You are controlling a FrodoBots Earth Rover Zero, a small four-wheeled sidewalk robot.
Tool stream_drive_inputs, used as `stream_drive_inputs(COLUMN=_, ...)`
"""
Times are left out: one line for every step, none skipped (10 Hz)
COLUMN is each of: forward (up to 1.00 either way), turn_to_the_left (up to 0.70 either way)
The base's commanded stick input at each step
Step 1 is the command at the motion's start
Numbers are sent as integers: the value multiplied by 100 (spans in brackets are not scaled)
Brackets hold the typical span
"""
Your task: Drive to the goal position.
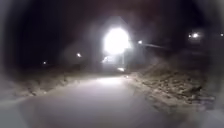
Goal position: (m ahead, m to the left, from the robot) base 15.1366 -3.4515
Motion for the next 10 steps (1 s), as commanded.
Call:
stream_drive_inputs(forward=100, turn_to_the_left=0)
stream_drive_inputs(forward=100, turn_to_the_left=0)
stream_drive_inputs(forward=100, turn_to_the_left=0)
stream_drive_inputs(forward=100, turn_to_the_left=0)
stream_drive_inputs(forward=100, turn_to_the_left=0)
stream_drive_inputs(forward=100, turn_to_the_left=0)
stream_drive_inputs(forward=100, turn_to_the_left=0)
stream_drive_inputs(forward=100, turn_to_the_left=0)
stream_drive_inputs(forward=100, turn_to_the_left=0)
stream_drive_inputs(forward=100, turn_to_the_left=0)
